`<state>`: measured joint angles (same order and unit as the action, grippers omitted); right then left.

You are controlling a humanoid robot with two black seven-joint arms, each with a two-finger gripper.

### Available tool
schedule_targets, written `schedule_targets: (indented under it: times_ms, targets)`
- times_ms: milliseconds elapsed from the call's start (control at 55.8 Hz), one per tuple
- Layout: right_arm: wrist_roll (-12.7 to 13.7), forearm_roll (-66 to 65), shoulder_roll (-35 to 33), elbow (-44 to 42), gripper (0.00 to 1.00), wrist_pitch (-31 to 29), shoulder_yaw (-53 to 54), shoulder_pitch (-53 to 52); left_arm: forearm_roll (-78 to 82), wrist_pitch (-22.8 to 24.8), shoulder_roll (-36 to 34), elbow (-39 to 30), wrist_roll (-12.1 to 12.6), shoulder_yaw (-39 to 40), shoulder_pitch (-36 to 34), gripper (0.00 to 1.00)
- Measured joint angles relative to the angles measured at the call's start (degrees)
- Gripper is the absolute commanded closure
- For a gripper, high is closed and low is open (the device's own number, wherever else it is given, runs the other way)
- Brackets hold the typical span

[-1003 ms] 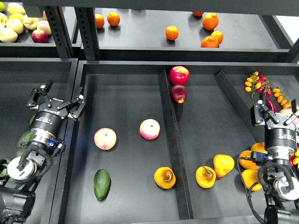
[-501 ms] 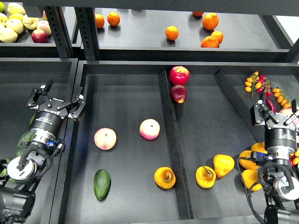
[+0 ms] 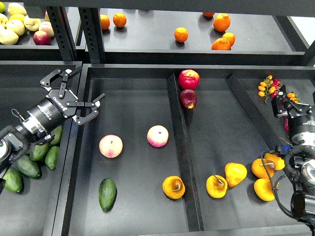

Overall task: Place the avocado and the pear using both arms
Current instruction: 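Reach the left gripper toward the green avocado in the middle bin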

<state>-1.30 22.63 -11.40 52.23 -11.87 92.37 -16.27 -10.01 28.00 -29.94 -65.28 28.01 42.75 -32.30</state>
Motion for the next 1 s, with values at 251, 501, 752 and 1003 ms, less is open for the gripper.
schedule_targets:
  times_ms: [251, 501, 752, 1003]
  targets:
    - [0.16, 0.39, -0.98, -0.54, 0.0, 0.01, 0.17, 0.75, 5.72, 0.0, -4.46, 0.63, 0.0, -16.87, -9.51, 0.03]
    - [0.68, 0.48, -1.34, -0.99, 0.0, -0.05, 0.26, 0.97, 17.34, 0.0, -3.17, -0.15, 0.0, -20.14, -10.68, 0.01]
    - [0.7, 0.48, -1.41, -0.71, 0.0, -0.08, 0.26, 0.96, 25.32, 0.0, -0.27, -0.06, -0.01, -24.17, -12.88, 0.01]
    - [0.7, 0.48, -1.09, -0.42, 0.0, -0.16, 0.27, 0.95, 29.99, 0.0, 1.04, -0.03, -0.02, -28.95, -18.48, 0.01]
